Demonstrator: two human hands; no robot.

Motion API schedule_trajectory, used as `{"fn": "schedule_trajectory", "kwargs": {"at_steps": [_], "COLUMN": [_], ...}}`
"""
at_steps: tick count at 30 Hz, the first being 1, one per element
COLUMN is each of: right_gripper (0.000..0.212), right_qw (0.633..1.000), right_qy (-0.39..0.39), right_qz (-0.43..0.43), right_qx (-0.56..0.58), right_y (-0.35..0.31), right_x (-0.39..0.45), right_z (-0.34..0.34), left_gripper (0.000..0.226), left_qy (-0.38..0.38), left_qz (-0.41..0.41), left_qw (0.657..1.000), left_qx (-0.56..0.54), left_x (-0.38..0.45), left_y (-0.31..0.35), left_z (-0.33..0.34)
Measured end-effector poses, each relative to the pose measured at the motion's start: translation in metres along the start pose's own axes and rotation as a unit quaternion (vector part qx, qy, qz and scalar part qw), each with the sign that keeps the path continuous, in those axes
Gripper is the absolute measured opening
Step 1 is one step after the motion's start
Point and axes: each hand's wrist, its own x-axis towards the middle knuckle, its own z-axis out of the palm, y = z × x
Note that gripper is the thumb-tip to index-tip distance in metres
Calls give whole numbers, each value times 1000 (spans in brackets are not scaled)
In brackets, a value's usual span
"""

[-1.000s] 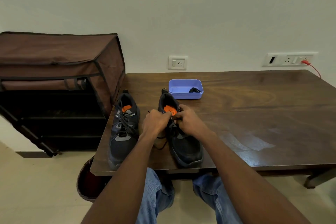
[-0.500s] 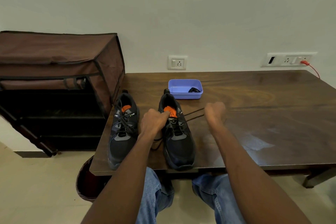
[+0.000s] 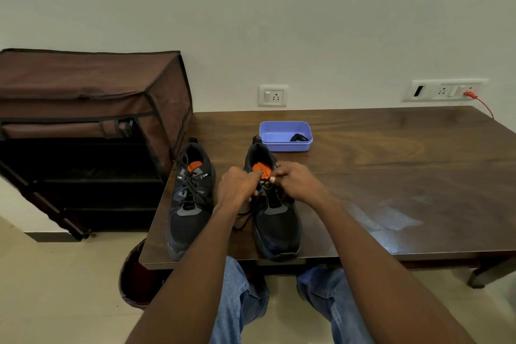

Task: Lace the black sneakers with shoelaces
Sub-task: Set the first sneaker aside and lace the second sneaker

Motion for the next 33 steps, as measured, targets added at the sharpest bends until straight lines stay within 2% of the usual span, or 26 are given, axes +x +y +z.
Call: {"fn": "schedule_trajectory", "kwargs": {"at_steps": [1,3,6,9,10,12,14,16,18,19,22,26,33], "right_gripper": [15,17,20,23,27,31,29,27,23,23,24,20,16], "right_qw": [998,980,916,864,865,900,948,982,995,993,984,991,997], "right_qy": [25,135,312,360,355,321,274,182,82,48,-1,13,14], "right_qz": [32,100,209,325,337,293,149,30,-41,-62,-53,-61,65], "right_qx": [44,106,140,135,107,5,-55,-31,-46,-93,-168,-116,50], "right_y": [0,5,22,35,37,32,25,15,7,7,10,8,3], "right_x": [-2,-3,-2,-5,-5,-6,-2,0,1,4,10,9,3], "right_z": [-5,-16,-39,-50,-48,-39,-27,-14,1,9,19,20,2], "left_gripper": [35,34,36,36,35,35,34,33,33,33,34,33,28], "left_qy": [-3,-1,9,10,11,14,13,9,4,3,5,-2,-5], "left_qz": [-4,-8,-5,-6,-7,-8,-8,-9,-10,-10,-8,-6,0], "left_qw": [1000,1000,1000,1000,1000,1000,1000,1000,1000,1000,1000,1000,1000], "left_qx": [-3,-4,-1,-2,-2,-4,-6,-8,-8,-8,-8,-8,-6], "left_x": [0,0,-2,-3,-3,-3,-3,-2,-2,-2,-2,-2,-5], "left_y": [0,1,2,3,3,4,3,3,2,3,3,3,6], "left_z": [0,1,0,0,0,-1,-1,0,0,0,-1,0,1]}}
